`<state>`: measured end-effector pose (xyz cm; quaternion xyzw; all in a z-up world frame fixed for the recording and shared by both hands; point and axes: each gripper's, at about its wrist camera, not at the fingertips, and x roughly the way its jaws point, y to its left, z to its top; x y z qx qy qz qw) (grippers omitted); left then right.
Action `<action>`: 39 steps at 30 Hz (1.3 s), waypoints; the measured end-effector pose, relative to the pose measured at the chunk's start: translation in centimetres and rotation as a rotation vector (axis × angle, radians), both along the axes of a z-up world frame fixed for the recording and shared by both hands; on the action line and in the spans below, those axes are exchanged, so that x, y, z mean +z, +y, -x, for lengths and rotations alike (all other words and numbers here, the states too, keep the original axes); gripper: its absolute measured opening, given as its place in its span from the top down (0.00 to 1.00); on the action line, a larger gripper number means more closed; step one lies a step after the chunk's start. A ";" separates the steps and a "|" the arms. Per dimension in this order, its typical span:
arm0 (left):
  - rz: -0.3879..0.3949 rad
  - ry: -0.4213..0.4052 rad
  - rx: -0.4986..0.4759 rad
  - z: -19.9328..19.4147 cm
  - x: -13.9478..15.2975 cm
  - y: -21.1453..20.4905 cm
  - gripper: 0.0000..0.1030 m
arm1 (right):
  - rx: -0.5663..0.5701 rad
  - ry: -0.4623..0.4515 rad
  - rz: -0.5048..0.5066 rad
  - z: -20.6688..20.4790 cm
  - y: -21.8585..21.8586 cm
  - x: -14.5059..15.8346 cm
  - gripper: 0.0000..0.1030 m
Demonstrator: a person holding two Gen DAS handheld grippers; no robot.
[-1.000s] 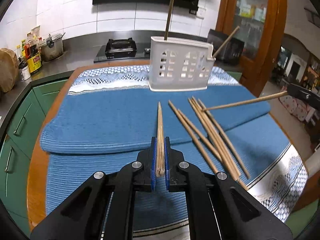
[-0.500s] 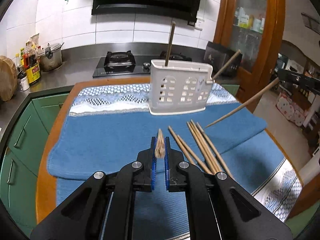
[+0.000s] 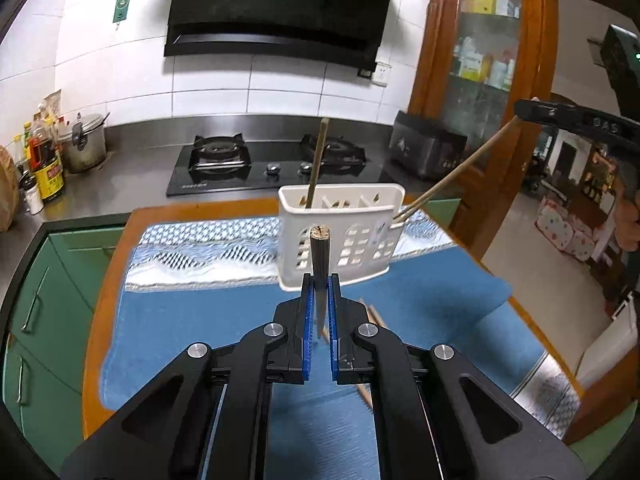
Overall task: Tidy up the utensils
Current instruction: 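Lift both chopsticks and carry them above the white holder, then open both tools to release the chopsticks into the white holder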
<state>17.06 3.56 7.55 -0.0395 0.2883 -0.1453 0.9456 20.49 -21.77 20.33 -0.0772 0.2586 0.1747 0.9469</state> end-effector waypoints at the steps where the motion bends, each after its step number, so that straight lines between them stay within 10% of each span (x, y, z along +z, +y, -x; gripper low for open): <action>1: -0.002 -0.010 -0.004 -0.2 0.5 -0.2 0.95 | -0.006 -0.003 0.006 -0.4 -0.1 0.2 0.93; 18: -0.011 -0.201 -0.023 -4.3 10.4 -3.8 0.95 | -0.025 0.143 0.055 -7.4 0.4 -5.0 0.93; 39: -0.137 -0.070 0.059 -12.3 6.7 -5.4 0.95 | -0.003 0.127 0.046 -7.9 -0.2 -6.4 0.88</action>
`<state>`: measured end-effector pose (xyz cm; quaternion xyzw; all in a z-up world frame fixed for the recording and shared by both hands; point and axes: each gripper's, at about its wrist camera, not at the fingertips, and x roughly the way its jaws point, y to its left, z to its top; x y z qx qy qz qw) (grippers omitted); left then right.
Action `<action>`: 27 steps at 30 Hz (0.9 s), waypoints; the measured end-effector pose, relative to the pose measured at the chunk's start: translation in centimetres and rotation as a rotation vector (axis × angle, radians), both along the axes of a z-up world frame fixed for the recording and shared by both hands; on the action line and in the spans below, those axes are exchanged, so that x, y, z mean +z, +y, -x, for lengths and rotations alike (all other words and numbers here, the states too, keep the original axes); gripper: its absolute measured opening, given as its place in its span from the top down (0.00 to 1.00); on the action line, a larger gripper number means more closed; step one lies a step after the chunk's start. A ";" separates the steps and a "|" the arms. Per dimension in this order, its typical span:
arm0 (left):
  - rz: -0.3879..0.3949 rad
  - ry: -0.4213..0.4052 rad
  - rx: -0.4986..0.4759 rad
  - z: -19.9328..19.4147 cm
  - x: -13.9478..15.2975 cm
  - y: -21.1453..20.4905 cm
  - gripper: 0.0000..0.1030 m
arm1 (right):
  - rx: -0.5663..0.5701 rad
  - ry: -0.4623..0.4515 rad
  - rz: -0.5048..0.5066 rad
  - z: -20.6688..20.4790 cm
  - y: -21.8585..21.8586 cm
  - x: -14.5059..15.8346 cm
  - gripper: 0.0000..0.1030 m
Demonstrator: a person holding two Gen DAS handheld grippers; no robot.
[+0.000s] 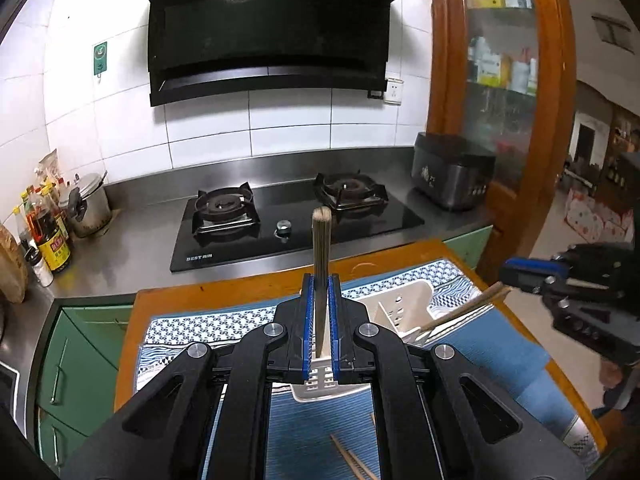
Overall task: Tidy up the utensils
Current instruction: 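Open both tools to release the chopsticks into the white holder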
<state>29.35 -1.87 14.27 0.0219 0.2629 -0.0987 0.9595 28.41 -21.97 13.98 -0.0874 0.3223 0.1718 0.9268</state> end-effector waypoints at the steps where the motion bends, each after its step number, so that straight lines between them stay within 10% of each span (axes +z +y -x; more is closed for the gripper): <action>1: -0.006 0.001 0.002 -0.1 0.0 -0.1 0.95 | 0.000 -0.007 -0.004 0.1 -0.1 0.1 0.85; 16: -0.008 -0.050 -0.003 2.3 1.4 -0.3 0.92 | 0.037 -0.080 -0.048 7.3 -1.0 0.5 0.76; 27: 0.016 -0.015 0.036 11.2 -2.2 2.8 0.88 | 0.033 0.084 -0.082 15.0 -0.5 -8.7 0.75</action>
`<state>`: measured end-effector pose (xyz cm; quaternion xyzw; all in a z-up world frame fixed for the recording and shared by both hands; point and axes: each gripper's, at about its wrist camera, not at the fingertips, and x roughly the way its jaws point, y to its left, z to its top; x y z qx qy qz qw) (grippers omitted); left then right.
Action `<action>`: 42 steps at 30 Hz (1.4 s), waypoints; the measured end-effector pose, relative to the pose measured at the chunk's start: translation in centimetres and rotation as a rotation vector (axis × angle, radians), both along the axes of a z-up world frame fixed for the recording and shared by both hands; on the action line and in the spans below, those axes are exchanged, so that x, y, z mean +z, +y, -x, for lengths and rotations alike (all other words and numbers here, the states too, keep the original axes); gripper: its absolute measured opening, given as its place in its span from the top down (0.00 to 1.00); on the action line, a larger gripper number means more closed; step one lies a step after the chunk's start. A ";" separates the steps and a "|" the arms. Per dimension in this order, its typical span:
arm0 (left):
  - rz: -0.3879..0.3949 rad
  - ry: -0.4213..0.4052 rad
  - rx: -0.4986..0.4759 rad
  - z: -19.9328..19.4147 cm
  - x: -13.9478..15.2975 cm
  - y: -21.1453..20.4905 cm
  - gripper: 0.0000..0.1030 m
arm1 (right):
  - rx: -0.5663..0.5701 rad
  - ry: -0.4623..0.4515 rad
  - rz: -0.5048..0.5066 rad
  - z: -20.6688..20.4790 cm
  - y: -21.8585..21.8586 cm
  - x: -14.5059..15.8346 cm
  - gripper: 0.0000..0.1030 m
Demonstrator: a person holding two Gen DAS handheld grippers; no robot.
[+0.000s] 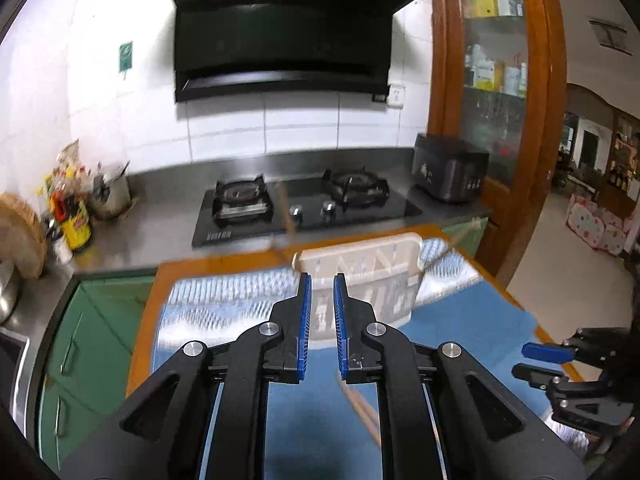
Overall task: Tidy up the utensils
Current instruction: 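Open both tools to release the chopsticks into the white holder, then grasp a chopstick with the right tool while the left tool grasps another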
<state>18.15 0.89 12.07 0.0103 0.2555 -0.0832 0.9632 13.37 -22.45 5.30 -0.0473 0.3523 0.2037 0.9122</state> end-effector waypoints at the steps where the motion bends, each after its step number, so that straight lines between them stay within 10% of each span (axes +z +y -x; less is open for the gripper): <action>1: 0.001 0.009 0.005 0.5 -0.6 0.3 0.86 | 0.004 0.024 0.002 0.5 0.3 -1.1 0.75; 16: 0.150 0.187 0.108 7.1 -11.4 5.4 0.86 | -0.041 0.214 -0.014 3.2 2.5 -11.7 0.80; 42: 0.223 0.375 0.013 6.8 -18.2 -1.9 0.86 | -0.102 0.213 0.010 1.4 2.5 -13.4 0.94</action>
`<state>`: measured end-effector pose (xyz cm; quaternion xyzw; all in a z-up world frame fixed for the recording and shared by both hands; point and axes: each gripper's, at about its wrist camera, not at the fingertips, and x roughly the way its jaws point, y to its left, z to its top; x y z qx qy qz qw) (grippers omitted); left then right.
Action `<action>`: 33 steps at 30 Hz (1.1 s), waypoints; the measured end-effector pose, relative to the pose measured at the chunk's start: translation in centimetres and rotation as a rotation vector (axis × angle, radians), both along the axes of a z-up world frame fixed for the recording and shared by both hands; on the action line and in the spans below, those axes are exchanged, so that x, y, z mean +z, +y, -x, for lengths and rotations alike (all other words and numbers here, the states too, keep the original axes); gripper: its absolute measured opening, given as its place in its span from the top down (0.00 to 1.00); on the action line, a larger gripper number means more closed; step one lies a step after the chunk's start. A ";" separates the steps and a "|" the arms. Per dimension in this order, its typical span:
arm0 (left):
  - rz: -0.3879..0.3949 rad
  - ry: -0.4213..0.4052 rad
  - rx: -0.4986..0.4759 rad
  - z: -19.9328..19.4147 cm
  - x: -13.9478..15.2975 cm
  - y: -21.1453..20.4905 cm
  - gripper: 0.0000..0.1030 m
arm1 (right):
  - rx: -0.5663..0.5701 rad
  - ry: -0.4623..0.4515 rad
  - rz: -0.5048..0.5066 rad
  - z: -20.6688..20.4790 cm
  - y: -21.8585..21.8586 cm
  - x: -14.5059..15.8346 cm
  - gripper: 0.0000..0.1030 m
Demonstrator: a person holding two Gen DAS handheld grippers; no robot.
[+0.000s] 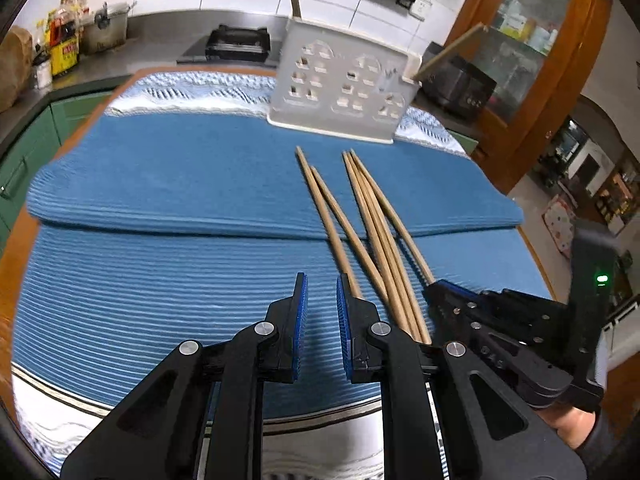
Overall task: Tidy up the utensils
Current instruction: 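Grasp a chopstick with the right tool while the left tool grasps another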
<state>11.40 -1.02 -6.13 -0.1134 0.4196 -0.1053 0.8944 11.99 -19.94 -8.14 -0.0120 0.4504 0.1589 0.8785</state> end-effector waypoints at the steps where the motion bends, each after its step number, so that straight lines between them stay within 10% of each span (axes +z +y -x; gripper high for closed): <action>1: 0.002 0.011 -0.002 -0.2 -0.4 -0.5 0.86 | -0.001 -0.004 -0.006 0.1 -0.3 0.2 0.94; 33: -0.168 0.106 0.073 -2.9 -3.5 -6.5 0.89 | 0.009 -0.135 -0.165 2.9 -5.5 5.1 0.94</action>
